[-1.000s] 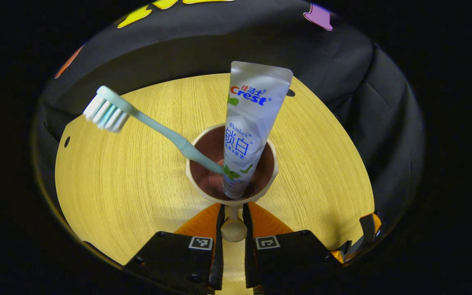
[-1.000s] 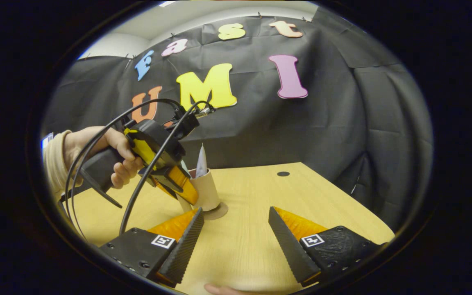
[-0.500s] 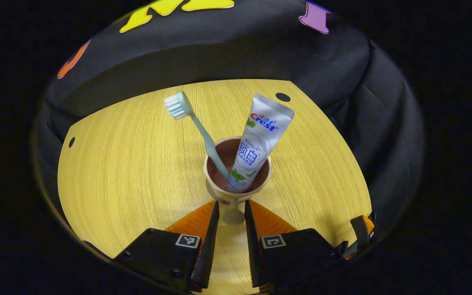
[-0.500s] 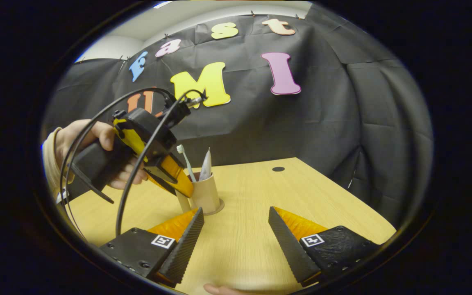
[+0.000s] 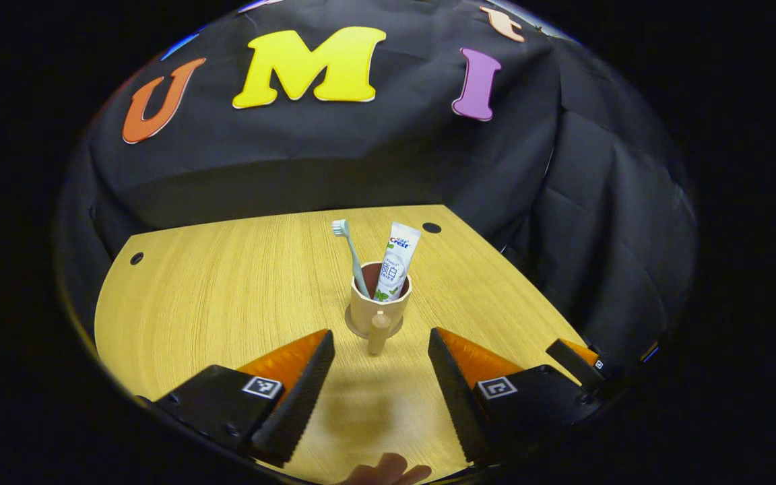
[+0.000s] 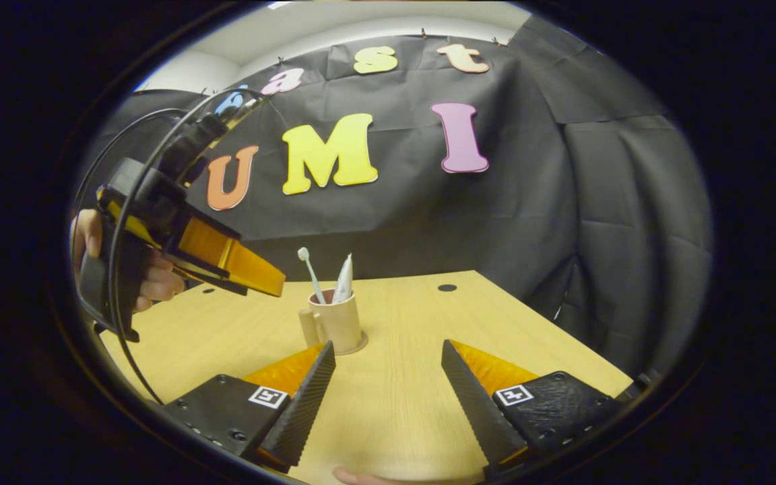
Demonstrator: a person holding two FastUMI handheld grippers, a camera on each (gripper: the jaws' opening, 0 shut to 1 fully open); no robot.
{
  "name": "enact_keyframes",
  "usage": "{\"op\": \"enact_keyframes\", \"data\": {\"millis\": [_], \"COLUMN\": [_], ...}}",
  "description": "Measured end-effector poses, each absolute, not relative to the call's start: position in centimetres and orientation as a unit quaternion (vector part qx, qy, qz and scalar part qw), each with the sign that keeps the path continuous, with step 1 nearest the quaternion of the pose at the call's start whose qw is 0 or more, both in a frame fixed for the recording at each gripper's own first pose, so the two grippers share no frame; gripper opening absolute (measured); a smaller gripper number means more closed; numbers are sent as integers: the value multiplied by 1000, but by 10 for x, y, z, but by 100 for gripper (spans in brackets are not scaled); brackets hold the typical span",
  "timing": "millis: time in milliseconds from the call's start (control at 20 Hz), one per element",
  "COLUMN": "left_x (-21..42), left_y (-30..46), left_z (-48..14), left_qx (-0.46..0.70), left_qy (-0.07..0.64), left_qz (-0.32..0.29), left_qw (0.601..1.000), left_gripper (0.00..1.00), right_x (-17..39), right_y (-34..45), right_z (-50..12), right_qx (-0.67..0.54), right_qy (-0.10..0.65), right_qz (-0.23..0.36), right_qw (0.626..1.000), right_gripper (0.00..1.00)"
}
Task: Put the toothbrush and toothpaste on the desktop into the cup, then pick up the cup and place it on the coaster on the desktop.
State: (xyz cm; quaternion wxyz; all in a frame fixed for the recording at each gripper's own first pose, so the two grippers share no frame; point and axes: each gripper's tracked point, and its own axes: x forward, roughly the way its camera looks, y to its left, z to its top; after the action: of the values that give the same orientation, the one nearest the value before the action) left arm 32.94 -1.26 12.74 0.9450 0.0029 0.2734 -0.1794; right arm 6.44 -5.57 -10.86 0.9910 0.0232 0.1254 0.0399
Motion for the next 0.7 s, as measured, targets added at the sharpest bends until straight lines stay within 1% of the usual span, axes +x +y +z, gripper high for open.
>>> {"op": "enact_keyframes", "data": {"millis": [100,150,200,300,350,400,450,500,550,600,700], "left_x": [316,309,298,275,264,253,244,234,224,215,200], "left_y": [11,19,29,38,43,51,62,71,76,80,87], "left_z": [144,148,154,165,167,170,173,176,181,181,184], "left_qx": [-4,-3,-2,-12,-14,-8,-1,-1,-5,-3,10], "left_qy": [236,218,198,156,142,128,110,97,85,78,64], "left_qz": [-163,-152,-143,-141,-139,-134,-123,-113,-108,-104,-96], "left_qw": [958,964,970,978,980,983,986,989,991,992,993], "left_gripper": [92,92,92,93,92,92,93,93,92,92,92], "right_x": [48,40,31,14,5,-4,-10,-16,-23,-29,-37], "right_y": [-52,-49,-46,-41,-35,-30,-31,-31,-27,-23,-23], "right_z": [-94,-86,-77,-67,-64,-59,-54,-47,-39,-31,-20], "right_qx": [10,7,7,6,4,-2,-8,-12,-13,-17,-28], "right_qy": [110,100,90,84,85,85,82,74,64,54,36], "right_qz": [32,29,25,16,20,24,18,14,15,20,19], "right_qw": [993,995,996,996,996,996,996,997,998,998,999], "right_gripper": [96,93,96,96,99,96,95,96,94,96,95]}}
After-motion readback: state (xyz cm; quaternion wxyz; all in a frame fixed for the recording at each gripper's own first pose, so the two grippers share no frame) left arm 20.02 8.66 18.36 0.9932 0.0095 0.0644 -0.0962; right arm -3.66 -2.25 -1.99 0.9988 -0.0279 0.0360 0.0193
